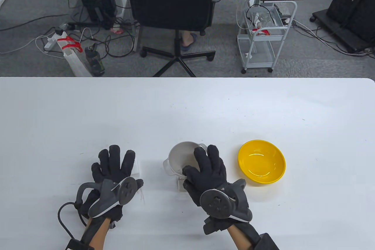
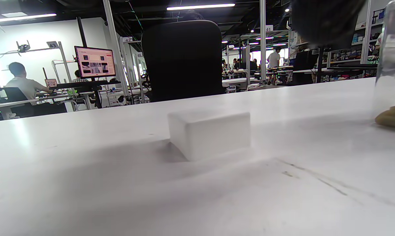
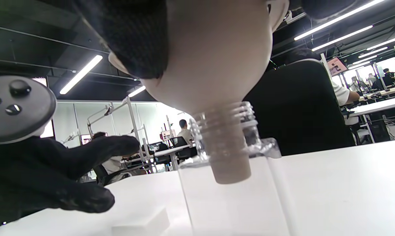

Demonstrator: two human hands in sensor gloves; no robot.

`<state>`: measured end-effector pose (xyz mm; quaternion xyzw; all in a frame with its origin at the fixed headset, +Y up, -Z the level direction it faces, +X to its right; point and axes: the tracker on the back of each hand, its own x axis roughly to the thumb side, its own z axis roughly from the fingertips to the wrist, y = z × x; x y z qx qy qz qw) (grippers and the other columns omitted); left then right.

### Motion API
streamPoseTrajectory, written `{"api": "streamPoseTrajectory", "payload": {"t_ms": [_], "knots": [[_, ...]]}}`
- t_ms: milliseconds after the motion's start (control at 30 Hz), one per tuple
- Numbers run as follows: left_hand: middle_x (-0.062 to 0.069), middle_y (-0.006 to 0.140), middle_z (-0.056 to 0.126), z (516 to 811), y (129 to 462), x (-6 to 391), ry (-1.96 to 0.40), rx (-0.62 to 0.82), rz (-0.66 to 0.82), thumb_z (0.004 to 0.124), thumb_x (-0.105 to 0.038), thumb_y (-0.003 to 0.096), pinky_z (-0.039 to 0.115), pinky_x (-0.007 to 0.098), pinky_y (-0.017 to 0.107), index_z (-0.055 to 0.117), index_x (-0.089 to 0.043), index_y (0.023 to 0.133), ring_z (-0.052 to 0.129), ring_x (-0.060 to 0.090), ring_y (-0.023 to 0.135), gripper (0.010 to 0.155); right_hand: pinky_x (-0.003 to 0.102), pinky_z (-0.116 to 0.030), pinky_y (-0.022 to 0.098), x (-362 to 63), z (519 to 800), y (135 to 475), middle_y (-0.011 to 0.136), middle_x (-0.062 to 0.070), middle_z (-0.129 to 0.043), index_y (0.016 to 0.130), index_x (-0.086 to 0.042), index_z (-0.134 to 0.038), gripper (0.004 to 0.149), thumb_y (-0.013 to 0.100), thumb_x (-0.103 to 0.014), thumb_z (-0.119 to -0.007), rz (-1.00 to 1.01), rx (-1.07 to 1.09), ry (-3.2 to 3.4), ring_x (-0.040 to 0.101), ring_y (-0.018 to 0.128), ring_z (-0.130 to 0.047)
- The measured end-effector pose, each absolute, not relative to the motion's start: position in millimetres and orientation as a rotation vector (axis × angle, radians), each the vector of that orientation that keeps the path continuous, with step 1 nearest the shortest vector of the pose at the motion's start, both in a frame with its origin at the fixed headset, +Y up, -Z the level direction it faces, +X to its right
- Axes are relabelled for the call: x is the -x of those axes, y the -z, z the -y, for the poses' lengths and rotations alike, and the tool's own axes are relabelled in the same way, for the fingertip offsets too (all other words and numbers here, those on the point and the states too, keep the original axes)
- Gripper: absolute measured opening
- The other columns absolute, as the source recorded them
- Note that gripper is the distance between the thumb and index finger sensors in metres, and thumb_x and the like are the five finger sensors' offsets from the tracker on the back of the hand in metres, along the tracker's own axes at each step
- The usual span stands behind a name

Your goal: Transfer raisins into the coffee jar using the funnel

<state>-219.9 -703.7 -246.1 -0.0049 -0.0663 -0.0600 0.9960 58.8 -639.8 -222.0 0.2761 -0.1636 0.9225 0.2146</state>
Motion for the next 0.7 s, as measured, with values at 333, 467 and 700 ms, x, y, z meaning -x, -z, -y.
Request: {"api": "streamPoseTrajectory", "payload": {"t_ms": [333,467,700], "knots": [[0.028,0.127,0.013,704,246,219,0.124,0.010,0.135,0.066,-0.067,0.0576,0.042,0.076,0.073,0.014,-0.025,0.121,0.029,0.061,0.113,0.092,0.074,-0.053,0.069,-105,607,197,0.114,0.034,-0.040,0.096,-0.017,-0.068,0.046,0.057,-0.034,-0.084,0.814,-0.599,-2.317,0.069,0.098,-0.039],[0.028,0.127,0.013,705,246,219,0.125,0.012,0.133,0.066,-0.066,0.0579,0.042,0.076,0.073,0.014,-0.025,0.121,0.029,0.061,0.113,0.092,0.074,-0.051,0.070,-136,607,204,0.114,0.033,-0.038,0.097,-0.017,-0.067,0.045,0.058,-0.034,-0.083,0.833,-0.423,-2.243,0.069,0.098,-0.037],[0.028,0.127,0.012,705,246,219,0.127,0.016,0.134,0.066,-0.067,0.0577,0.042,0.076,0.073,0.014,-0.025,0.121,0.029,0.061,0.113,0.092,0.074,-0.049,0.070,-190,635,236,0.114,0.033,-0.037,0.097,-0.016,-0.066,0.045,0.059,-0.033,-0.083,0.719,-0.041,-2.249,0.069,0.098,-0.035]]}}
